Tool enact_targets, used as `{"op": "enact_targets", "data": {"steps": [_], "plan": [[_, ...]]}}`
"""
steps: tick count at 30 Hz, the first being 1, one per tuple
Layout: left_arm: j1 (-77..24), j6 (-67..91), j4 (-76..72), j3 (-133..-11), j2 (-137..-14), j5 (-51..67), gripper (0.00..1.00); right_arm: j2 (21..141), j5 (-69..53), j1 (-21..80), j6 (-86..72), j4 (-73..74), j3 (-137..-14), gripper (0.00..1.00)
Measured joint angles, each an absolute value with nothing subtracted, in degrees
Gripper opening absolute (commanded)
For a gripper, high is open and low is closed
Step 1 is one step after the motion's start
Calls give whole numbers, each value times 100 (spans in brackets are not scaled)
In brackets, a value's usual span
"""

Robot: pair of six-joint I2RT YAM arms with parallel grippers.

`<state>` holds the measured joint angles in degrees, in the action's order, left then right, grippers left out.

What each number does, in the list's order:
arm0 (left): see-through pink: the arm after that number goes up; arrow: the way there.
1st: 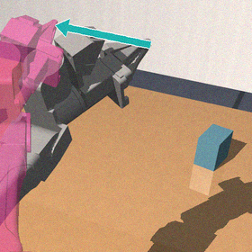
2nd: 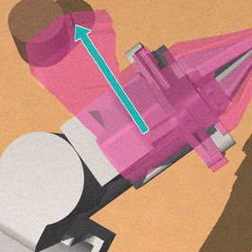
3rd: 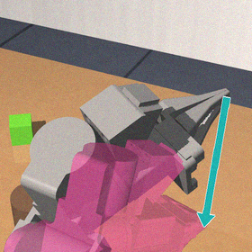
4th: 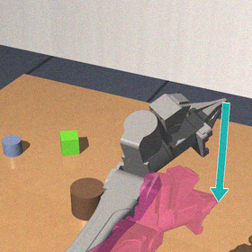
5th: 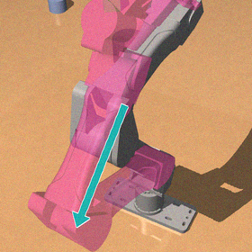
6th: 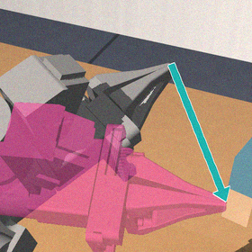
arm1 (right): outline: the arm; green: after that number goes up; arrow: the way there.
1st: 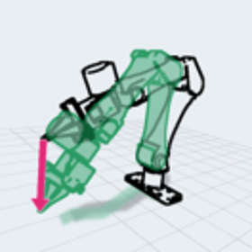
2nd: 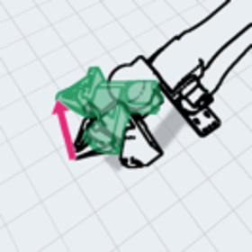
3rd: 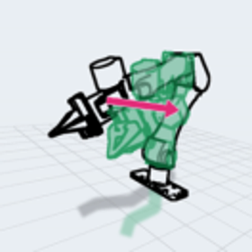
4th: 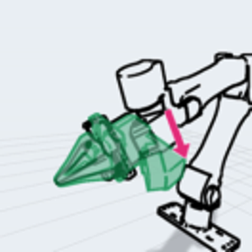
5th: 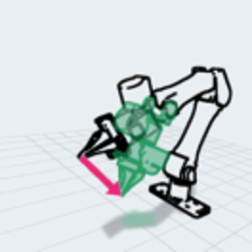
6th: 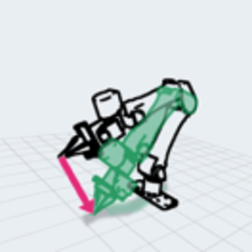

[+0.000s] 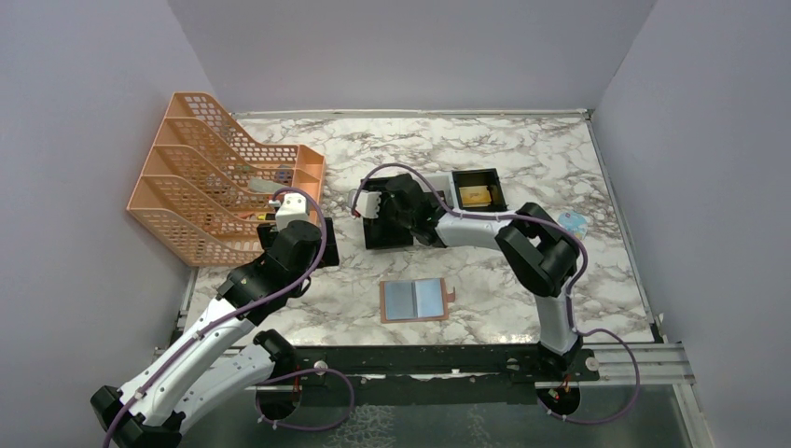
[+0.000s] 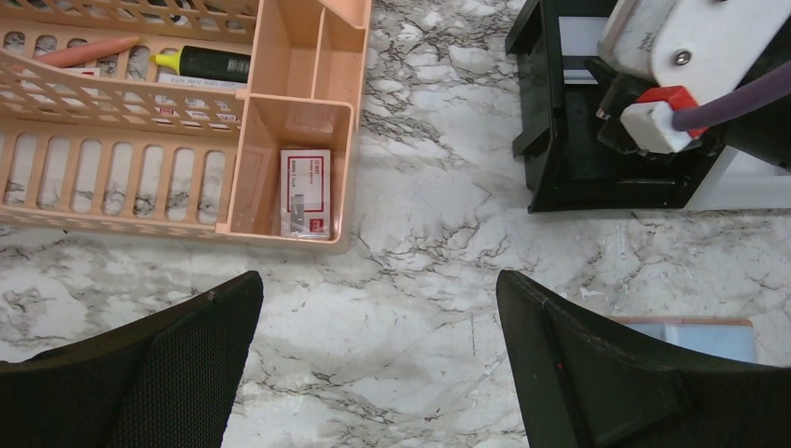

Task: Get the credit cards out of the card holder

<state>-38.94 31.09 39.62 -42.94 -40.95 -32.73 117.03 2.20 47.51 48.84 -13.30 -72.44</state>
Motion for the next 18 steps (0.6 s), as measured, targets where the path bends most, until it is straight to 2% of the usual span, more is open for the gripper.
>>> {"op": "enact_targets", "data": {"steps": [6,10,12,13,18], "plan": [[-3868,3111,3962,-4294,-4095,-3271,99,11340,163,4727,4512,-1557,-6969,47],[-3868,3111,3962,-4294,-4093,-3271,99,10702,471,4694,3677,-2174,-6228,61],[-3868,3111,3964,-4294,-4088,-3271,99,10158,821,4678,2967,-2639,-5623,77],[-3868,3111,3966,-4294,-4084,-3271,99,9612,1066,4657,2320,-2934,-5096,80],[-3868,3114,3968,-4294,-4060,-3273,99,8182,1540,4545,178,-2827,-4230,83]]}}
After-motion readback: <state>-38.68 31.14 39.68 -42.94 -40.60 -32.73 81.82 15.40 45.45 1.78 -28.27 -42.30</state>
